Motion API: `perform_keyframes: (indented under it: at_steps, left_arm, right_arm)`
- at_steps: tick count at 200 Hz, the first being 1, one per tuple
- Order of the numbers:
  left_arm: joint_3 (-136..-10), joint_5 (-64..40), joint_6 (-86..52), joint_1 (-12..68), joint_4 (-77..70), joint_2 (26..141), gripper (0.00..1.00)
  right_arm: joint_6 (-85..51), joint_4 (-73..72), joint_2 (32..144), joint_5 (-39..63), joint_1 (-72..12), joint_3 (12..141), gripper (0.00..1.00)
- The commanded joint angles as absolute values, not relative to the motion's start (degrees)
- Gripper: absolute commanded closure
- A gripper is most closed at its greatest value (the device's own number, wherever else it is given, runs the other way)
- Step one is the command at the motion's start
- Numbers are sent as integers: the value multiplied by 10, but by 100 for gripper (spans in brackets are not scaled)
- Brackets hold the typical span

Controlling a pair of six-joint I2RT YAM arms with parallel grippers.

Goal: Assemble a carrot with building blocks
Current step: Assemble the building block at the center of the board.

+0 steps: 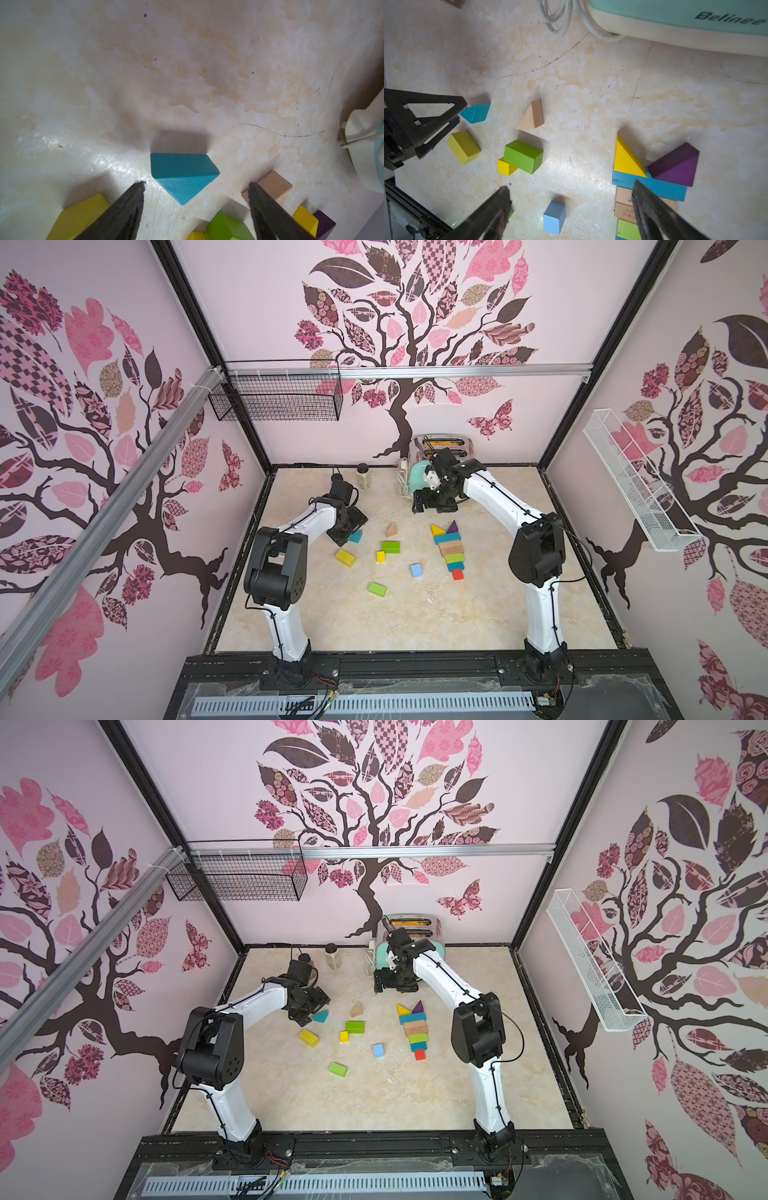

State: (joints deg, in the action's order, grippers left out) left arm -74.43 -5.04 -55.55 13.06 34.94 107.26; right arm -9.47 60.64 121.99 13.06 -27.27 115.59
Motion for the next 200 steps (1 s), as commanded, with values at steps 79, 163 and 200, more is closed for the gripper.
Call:
perform_keyframes:
  at_steps: [79,163,200]
  left_arm:
    - [-724,-25,-551,113,323,1106,32]
    - [-724,-55,-547,120,293,1117,55]
    - [-730,-69,-551,143,286,1123,57]
  right_arm:
    - [-84,610,1254,141,-301,1208,8]
    - [-84,607,1250,137,-303,1200,9]
    - [-88,599,1245,137,-303,1190,9]
